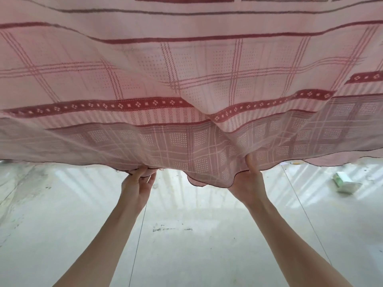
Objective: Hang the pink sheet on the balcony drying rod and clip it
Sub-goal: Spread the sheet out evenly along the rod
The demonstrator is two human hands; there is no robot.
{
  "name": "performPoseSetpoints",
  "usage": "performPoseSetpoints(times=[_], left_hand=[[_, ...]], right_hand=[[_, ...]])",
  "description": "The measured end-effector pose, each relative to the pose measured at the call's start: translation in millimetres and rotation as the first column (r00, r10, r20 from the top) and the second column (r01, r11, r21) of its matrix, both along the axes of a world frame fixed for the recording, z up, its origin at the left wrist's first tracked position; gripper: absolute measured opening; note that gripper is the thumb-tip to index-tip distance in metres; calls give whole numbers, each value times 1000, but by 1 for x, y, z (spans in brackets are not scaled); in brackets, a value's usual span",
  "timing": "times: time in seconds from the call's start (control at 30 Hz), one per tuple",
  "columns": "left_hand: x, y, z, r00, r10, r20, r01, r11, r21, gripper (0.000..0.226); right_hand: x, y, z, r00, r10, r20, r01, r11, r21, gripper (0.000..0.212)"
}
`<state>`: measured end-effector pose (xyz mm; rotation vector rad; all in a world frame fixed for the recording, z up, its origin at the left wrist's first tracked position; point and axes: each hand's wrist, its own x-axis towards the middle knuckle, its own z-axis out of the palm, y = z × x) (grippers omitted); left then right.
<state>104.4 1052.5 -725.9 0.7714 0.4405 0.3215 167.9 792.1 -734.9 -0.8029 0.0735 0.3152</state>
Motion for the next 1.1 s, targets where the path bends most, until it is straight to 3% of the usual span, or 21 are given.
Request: performPoseSetpoints(times=[0.03,0.07,0.1,0.17,0.27,0.37,0.43,0.47,0.57,0.67,0.8,0.87,1.03,1.1], left_hand=[[0,2,-1,1000,9,-4,-9,1000,-11,23],[0,4,-2,1000,24,-7,-24,999,-25,27],[0,8,-2,999,46,-12,-46,998,-39,29],[1,18,-4,996,86,-27,-87,996,-34,28],[5,24,-6,994,89,-57,-89,996,4,25],[9,20,-9,995,89,-54,-90,996,-11,23],[11,18,-8,994,103,-35,-105,993,-50,24],[12,17,-8,993,116,-27,-118,990,-74,25],[14,11,-8,990,143,-11,-143,981,-131,29],[10,1,-9,995,86,44,-77,981,-180,34],[0,-18,-10,963,-216,164,244,953,-177,23],[0,-22,-12,941,-292,173,315,942,-119,19],[7,-10,-22,997,-76,31,79,994,-79,40],[10,-2,-24,1000,-8,24,10,995,-103,34]], right_hand=[[8,-1,-1,982,73,-171,-34,974,224,43],[14,-3,3,972,95,-213,-12,931,364,28],[19,-10,5,988,60,-142,1,920,392,28],[30,-34,-1,992,-125,31,108,938,328,47],[46,-60,2,966,-255,36,227,908,351,70],[52,-75,-2,963,-265,48,230,902,366,91],[51,-78,-4,959,-283,-6,262,880,396,79],[49,-79,-6,955,-295,-44,288,878,381,63],[41,-73,-8,942,-331,-61,336,916,220,25],[31,-66,-12,906,-387,-173,414,895,165,16],[29,-58,-11,881,-425,-209,446,893,62,9],[32,-56,-11,876,-430,-218,454,888,73,10],[43,-54,-9,903,-375,-209,410,898,159,15],[47,-60,-9,915,-349,-204,391,892,227,22]])
